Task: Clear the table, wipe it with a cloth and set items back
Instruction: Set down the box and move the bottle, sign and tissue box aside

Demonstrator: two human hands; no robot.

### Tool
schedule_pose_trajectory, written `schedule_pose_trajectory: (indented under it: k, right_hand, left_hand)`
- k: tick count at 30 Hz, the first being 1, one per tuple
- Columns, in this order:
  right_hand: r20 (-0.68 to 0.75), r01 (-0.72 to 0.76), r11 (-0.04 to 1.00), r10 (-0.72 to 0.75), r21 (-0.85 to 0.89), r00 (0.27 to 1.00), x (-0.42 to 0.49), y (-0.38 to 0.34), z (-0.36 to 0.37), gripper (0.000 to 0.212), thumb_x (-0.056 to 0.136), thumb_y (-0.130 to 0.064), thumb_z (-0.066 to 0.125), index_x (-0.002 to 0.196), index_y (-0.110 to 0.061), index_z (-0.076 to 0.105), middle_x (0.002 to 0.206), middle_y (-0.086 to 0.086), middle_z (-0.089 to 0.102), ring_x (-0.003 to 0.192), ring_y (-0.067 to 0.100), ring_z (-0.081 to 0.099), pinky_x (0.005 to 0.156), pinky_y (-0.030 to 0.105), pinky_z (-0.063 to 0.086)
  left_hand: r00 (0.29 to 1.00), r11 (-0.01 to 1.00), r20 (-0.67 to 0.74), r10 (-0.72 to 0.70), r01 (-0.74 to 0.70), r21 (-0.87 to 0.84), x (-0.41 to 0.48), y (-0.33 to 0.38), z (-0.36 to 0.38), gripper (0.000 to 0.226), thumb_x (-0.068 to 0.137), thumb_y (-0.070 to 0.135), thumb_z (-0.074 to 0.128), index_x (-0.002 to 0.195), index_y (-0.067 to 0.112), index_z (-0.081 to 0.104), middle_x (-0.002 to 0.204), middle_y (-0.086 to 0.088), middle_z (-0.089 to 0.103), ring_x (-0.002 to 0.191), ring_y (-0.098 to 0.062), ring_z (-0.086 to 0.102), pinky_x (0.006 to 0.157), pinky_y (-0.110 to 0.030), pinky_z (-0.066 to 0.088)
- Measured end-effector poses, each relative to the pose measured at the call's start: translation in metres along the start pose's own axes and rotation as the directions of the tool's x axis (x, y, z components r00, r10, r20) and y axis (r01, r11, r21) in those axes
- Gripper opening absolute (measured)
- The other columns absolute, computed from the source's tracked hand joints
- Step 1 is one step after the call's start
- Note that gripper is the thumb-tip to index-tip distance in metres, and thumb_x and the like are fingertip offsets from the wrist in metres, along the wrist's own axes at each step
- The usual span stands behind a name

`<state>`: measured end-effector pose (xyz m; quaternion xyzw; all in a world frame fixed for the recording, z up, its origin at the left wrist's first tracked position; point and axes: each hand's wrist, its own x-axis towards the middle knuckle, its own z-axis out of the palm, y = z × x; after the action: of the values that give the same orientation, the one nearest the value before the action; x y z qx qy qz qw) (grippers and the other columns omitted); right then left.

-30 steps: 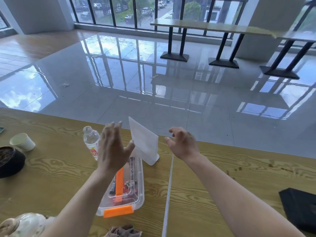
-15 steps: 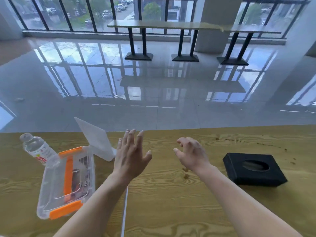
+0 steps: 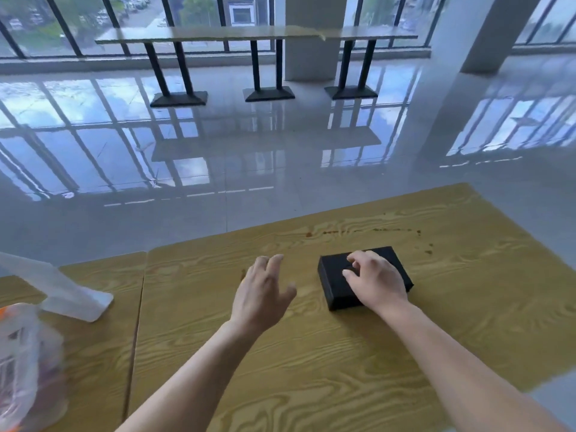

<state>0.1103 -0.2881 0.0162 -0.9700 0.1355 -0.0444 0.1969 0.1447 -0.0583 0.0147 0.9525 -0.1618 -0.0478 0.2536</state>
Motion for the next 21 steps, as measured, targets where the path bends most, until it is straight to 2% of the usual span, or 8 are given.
schedule_pose_trajectory:
  k: [4, 7, 9, 12, 15, 18, 21]
  right_hand:
    - [0.013, -0.135, 0.991, 0.135, 0.005, 0.991, 0.021, 0.059, -0.008, 0.035, 0.092, -0.030, 0.064, 0.124, -0.018, 0.060, 0.112, 0.002, 0.063, 0.103, 0.023, 0.059, 0.078, 0.034, 0.050]
    - [0.054, -0.233, 0.972, 0.235, -0.032, 0.971, 0.039, 0.094, -0.009, 0.047, 0.092, -0.032, 0.063, 0.135, -0.016, 0.051, 0.126, 0.007, 0.058, 0.115, 0.027, 0.052, 0.088, 0.039, 0.050]
    - [0.095, -0.276, 0.958, 0.282, -0.076, 0.955, 0.050, 0.110, -0.007, 0.056, 0.092, -0.036, 0.062, 0.140, -0.013, 0.044, 0.134, 0.010, 0.052, 0.121, 0.029, 0.048, 0.092, 0.040, 0.047]
    - [0.169, -0.346, 0.931, 0.362, -0.115, 0.917, 0.065, 0.124, -0.001, 0.062, 0.092, -0.047, 0.061, 0.138, -0.012, 0.040, 0.134, 0.011, 0.050, 0.120, 0.031, 0.049, 0.090, 0.040, 0.046]
    - [0.224, -0.389, 0.915, 0.403, -0.104, 0.888, 0.077, 0.132, 0.006, 0.063, 0.090, -0.050, 0.061, 0.134, -0.010, 0.042, 0.129, 0.011, 0.054, 0.114, 0.030, 0.054, 0.086, 0.039, 0.049]
    - [0.249, -0.403, 0.910, 0.413, -0.092, 0.876, 0.085, 0.135, 0.012, 0.064, 0.090, -0.050, 0.062, 0.134, -0.008, 0.043, 0.130, 0.011, 0.055, 0.115, 0.031, 0.055, 0.081, 0.036, 0.046]
    - [0.279, -0.403, 0.908, 0.419, -0.115, 0.864, 0.090, 0.135, 0.017, 0.064, 0.090, -0.051, 0.062, 0.133, -0.008, 0.044, 0.130, 0.011, 0.057, 0.114, 0.030, 0.057, 0.075, 0.032, 0.044]
  left_hand:
    - [0.988, 0.987, 0.126, -0.089, 0.104, -0.123, 0.024, 0.035, 0.038, 0.063, 0.094, 0.044, 0.055, 0.148, 0.021, 0.034, 0.142, -0.004, 0.045, 0.123, -0.022, 0.049, 0.093, -0.031, 0.042]
    - [0.960, 0.956, 0.226, -0.162, 0.209, -0.203, 0.046, 0.055, 0.064, 0.066, 0.094, 0.044, 0.056, 0.150, 0.019, 0.032, 0.147, -0.007, 0.044, 0.129, -0.023, 0.046, 0.098, -0.030, 0.039]
    - [0.938, 0.928, 0.275, -0.213, 0.282, -0.242, 0.059, 0.065, 0.079, 0.067, 0.094, 0.043, 0.057, 0.150, 0.017, 0.030, 0.146, -0.009, 0.045, 0.131, -0.024, 0.046, 0.097, -0.029, 0.038]
    - [0.892, 0.869, 0.333, -0.304, 0.404, -0.288, 0.074, 0.075, 0.095, 0.064, 0.095, 0.043, 0.056, 0.147, 0.014, 0.032, 0.141, -0.009, 0.049, 0.126, -0.025, 0.049, 0.086, -0.027, 0.038]
    - [0.865, 0.824, 0.352, -0.357, 0.470, -0.318, 0.083, 0.078, 0.106, 0.060, 0.096, 0.041, 0.058, 0.143, 0.011, 0.036, 0.138, -0.008, 0.052, 0.122, -0.024, 0.051, 0.083, -0.027, 0.039]
    - [0.841, 0.774, 0.370, -0.394, 0.521, -0.360, 0.090, 0.077, 0.115, 0.061, 0.094, 0.041, 0.062, 0.141, 0.012, 0.038, 0.123, -0.003, 0.057, 0.106, -0.018, 0.054, 0.084, -0.029, 0.046]
    - [0.818, 0.728, 0.389, -0.424, 0.563, -0.392, 0.094, 0.071, 0.125, 0.062, 0.090, 0.043, 0.066, 0.139, 0.015, 0.041, 0.102, 0.010, 0.051, 0.101, -0.018, 0.060, 0.088, -0.039, 0.055]
